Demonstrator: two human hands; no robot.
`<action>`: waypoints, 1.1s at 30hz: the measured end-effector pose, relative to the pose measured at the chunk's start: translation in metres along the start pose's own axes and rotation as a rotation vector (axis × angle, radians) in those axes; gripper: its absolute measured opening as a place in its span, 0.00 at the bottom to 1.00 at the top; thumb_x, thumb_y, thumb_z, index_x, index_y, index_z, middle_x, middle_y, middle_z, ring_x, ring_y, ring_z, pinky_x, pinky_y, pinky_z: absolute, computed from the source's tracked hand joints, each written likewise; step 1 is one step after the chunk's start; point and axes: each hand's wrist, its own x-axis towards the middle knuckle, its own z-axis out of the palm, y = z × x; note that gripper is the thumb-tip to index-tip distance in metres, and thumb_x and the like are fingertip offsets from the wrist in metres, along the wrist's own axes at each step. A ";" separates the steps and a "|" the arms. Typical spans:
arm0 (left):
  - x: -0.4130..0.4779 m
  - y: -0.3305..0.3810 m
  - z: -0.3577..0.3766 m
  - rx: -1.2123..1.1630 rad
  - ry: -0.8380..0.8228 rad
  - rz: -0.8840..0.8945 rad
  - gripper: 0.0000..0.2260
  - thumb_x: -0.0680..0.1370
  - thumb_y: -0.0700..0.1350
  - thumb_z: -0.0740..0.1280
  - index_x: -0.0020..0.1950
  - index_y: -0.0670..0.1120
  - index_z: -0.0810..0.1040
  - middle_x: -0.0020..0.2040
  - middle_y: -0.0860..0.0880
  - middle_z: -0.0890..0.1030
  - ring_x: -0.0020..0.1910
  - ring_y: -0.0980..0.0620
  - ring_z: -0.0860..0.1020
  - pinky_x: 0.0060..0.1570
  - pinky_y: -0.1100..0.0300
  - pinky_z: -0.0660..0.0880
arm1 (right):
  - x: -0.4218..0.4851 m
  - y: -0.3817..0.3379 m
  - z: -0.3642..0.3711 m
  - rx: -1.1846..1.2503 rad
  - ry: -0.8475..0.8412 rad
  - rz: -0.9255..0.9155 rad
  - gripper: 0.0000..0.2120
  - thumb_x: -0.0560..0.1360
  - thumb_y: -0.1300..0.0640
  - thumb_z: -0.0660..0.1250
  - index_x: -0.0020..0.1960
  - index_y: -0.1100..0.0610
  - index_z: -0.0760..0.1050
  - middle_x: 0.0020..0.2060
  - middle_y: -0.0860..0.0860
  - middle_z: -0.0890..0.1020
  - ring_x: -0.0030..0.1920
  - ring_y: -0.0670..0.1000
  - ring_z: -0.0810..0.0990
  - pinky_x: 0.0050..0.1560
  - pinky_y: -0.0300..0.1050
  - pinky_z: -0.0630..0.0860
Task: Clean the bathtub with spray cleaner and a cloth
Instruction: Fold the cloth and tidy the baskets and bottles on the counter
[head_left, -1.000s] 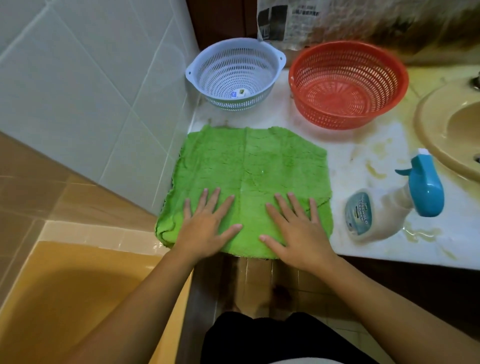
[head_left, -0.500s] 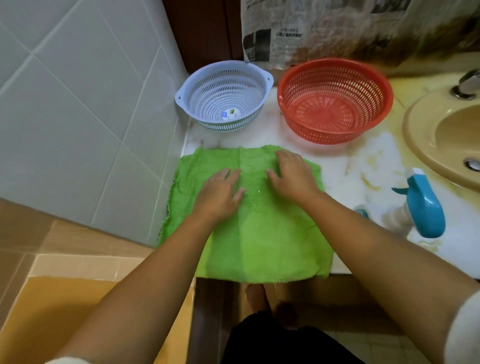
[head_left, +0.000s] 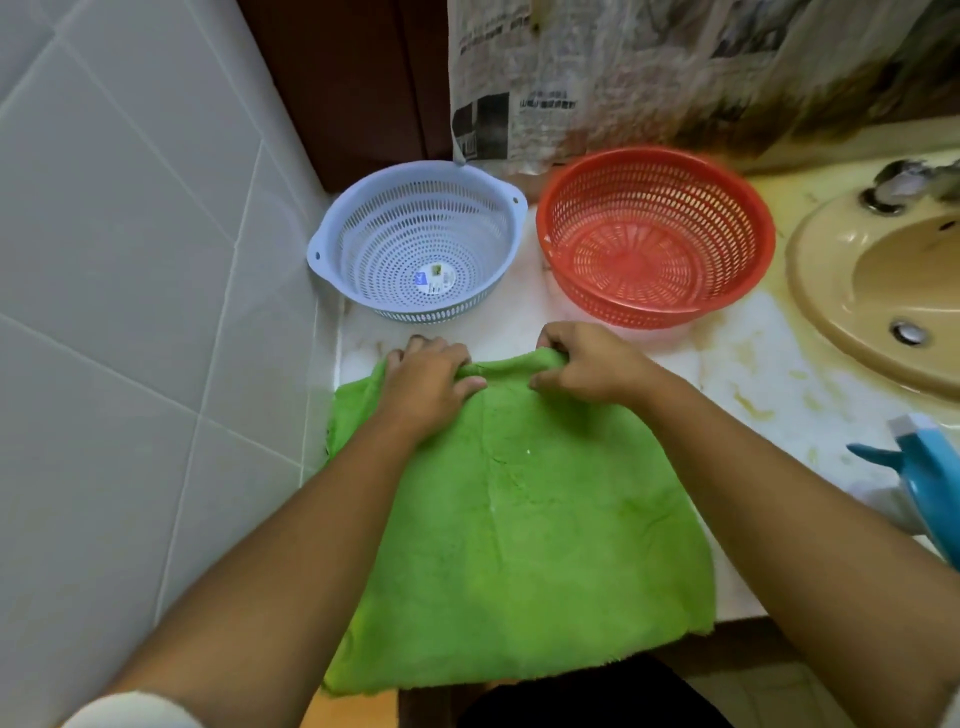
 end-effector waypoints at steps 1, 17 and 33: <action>0.002 -0.001 0.000 -0.017 0.018 -0.005 0.16 0.80 0.62 0.66 0.57 0.51 0.78 0.56 0.49 0.78 0.63 0.45 0.71 0.63 0.47 0.62 | -0.001 0.001 -0.004 -0.044 -0.006 0.016 0.13 0.71 0.53 0.78 0.49 0.51 0.76 0.43 0.48 0.82 0.43 0.51 0.80 0.39 0.44 0.72; -0.025 0.012 0.018 0.150 0.451 -0.022 0.14 0.79 0.50 0.66 0.63 0.51 0.75 0.60 0.49 0.76 0.63 0.45 0.71 0.68 0.41 0.65 | -0.043 0.040 0.066 -0.386 0.602 -0.195 0.16 0.77 0.61 0.70 0.64 0.59 0.79 0.61 0.58 0.80 0.62 0.60 0.75 0.66 0.52 0.66; -0.054 -0.023 0.019 -0.029 0.395 -0.210 0.24 0.75 0.37 0.62 0.73 0.43 0.74 0.67 0.39 0.76 0.67 0.36 0.72 0.68 0.43 0.70 | -0.014 -0.024 0.101 -0.432 0.102 -0.201 0.33 0.84 0.43 0.53 0.85 0.52 0.51 0.84 0.50 0.52 0.84 0.52 0.47 0.81 0.63 0.36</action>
